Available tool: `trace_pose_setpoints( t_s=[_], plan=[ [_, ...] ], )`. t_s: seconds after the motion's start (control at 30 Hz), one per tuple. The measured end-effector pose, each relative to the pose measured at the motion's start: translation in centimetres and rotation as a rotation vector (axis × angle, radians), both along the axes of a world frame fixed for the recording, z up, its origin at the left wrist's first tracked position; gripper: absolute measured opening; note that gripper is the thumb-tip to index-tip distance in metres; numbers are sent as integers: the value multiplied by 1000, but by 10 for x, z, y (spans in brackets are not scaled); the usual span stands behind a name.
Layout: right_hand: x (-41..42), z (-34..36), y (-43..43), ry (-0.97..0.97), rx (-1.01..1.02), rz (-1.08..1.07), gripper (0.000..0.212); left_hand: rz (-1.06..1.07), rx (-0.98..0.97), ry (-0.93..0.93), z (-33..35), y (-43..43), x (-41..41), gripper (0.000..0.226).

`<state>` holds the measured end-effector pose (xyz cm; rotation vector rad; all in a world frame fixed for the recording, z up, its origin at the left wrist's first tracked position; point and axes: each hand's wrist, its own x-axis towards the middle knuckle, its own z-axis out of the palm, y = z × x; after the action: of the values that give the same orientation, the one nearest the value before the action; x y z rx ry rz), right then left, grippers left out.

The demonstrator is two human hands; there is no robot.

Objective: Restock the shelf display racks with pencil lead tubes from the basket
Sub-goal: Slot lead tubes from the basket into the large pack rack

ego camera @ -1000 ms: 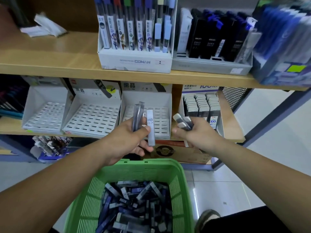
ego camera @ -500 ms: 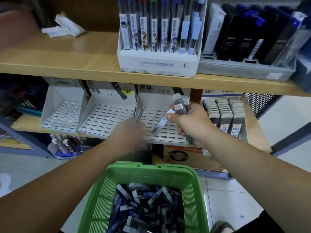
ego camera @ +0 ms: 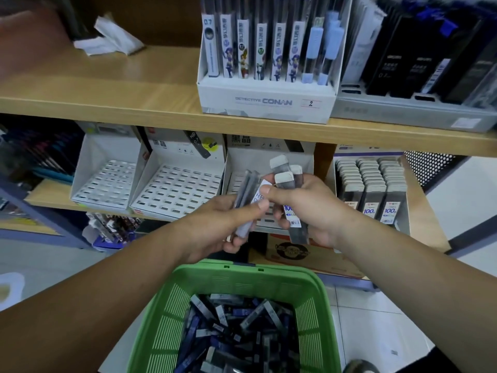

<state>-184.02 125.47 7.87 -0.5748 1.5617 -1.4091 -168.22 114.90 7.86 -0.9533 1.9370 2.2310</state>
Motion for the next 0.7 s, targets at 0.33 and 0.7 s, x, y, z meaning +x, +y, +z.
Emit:
trace_pose_setpoints(
  t_s=[0.33,0.7],
  plan=[
    [-7,18,21,-329,44,50,32,162,-19,-2,-7,12,-6,20],
    [-9,26,43,-483,-45,-60,34,157,-24,-39,-15,50,-19,63]
  ],
)
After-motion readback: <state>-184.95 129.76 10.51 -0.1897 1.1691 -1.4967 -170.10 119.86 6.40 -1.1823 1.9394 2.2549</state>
